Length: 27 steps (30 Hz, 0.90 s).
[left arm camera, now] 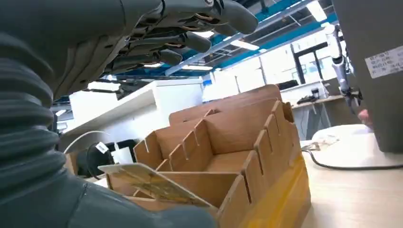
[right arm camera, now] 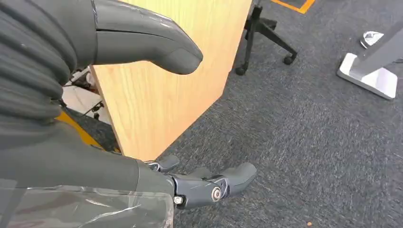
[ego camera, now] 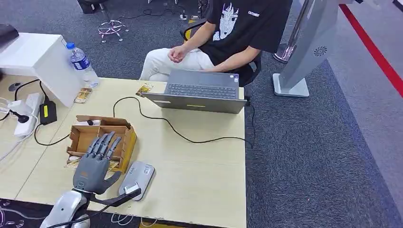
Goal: Pass the card to the sensor for recognition and then transmit it.
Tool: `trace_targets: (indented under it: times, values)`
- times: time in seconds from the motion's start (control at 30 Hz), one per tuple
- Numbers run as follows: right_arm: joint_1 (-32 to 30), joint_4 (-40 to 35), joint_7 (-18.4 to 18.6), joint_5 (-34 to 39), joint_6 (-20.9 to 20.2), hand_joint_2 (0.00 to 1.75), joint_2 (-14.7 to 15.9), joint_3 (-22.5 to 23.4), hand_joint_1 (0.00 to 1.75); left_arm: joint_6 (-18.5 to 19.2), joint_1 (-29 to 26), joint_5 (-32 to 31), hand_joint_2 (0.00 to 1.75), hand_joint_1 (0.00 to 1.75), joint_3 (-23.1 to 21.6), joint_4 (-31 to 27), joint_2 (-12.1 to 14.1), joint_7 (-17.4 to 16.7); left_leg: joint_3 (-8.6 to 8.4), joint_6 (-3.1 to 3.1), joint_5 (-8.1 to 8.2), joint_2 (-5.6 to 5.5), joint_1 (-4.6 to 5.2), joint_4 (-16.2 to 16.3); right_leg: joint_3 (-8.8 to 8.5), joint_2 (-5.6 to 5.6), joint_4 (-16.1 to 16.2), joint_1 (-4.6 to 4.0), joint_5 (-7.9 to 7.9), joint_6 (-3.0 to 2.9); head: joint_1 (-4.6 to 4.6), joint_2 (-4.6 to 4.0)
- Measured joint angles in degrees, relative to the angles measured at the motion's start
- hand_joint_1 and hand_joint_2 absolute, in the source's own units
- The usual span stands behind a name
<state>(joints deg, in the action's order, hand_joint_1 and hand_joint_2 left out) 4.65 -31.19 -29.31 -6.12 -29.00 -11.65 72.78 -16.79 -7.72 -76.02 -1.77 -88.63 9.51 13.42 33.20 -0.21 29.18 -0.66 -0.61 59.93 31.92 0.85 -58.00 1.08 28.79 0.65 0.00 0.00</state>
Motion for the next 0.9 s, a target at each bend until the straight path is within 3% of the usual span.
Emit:
trace_targets:
  times: [0.67, 0.7, 0.9]
  values:
    - [-0.02, 0.02, -0.22, 0.20, -0.04, 1.75, 0.00, 0.04, 0.00, 1.90, -1.94, -0.09, 1.75, 0.02, 5.92, 0.04, -0.46, 0.72, 0.00, 0.00, 0.00, 0.00, 0.00, 0.00, 0.01, 0.00, 0.00, 0.00, 0.00, 0.00, 0.00, 0.00]
    - [-0.03, 0.02, -0.24, 0.20, -0.04, 1.75, 0.00, 0.04, 0.00, 2.18, -1.96, -0.09, 1.75, 1.71, 6.07, 0.04, -0.46, 0.98, 0.00, 0.00, 0.00, 0.00, 0.00, 0.00, 0.01, -0.01, 0.00, 0.00, 0.00, 0.00, 0.00, 0.00]
    - [0.01, 0.13, -0.33, 0.09, -0.04, 1.75, 0.04, 0.04, 0.00, 3.26, -2.17, -0.09, 1.75, 1.75, 6.49, 0.11, -0.41, 1.68, 0.00, 0.00, 0.00, 0.00, 0.00, 0.00, 0.00, -0.01, 0.00, 0.00, 0.00, 0.00, 0.00, 0.00]
